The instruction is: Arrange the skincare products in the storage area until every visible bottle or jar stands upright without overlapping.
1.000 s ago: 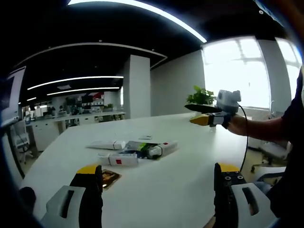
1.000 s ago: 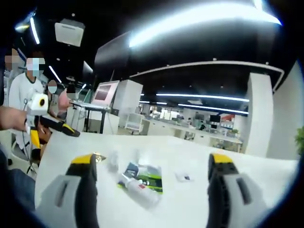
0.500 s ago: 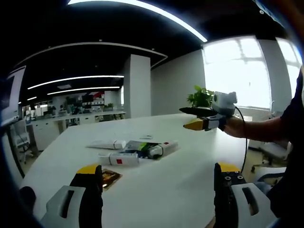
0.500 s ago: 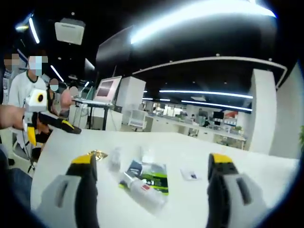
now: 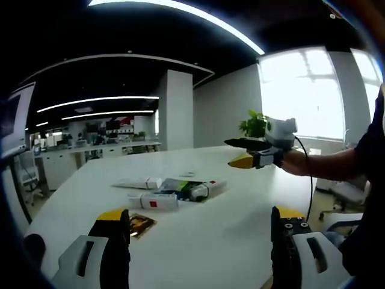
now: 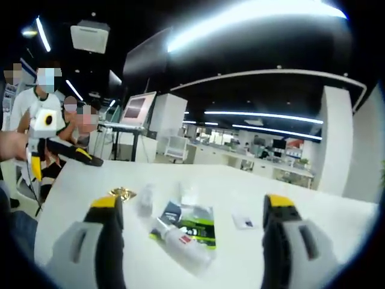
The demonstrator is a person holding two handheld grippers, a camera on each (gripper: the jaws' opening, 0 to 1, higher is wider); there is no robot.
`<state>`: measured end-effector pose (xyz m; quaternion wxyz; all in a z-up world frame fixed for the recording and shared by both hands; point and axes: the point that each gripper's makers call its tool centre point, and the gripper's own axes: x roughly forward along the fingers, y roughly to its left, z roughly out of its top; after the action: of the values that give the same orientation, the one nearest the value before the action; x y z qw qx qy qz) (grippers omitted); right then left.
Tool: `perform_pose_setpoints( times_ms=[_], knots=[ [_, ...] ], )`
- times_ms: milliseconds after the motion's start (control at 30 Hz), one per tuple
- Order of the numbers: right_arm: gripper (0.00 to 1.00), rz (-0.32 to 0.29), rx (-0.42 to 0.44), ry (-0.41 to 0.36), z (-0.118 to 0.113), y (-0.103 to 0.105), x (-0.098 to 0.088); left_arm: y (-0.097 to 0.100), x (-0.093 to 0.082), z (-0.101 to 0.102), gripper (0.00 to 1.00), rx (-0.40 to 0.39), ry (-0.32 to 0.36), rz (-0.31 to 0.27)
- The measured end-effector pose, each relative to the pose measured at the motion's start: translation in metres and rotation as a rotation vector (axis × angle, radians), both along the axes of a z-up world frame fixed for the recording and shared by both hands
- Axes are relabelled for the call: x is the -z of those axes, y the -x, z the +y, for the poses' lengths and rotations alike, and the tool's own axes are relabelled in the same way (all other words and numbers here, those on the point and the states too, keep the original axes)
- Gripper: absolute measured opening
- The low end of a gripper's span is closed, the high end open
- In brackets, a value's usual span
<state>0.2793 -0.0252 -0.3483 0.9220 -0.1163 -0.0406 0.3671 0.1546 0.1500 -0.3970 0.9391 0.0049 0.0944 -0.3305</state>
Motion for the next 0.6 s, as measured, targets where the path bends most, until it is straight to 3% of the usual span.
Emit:
perform_pose_setpoints(
  times_ms=[600],
  knots=[
    [0.97, 0.03, -0.017, 0.018, 0.014, -0.008, 0.01, -0.002, 0.001, 0.01, 1.0, -0.022, 0.02, -0.002]
  ],
)
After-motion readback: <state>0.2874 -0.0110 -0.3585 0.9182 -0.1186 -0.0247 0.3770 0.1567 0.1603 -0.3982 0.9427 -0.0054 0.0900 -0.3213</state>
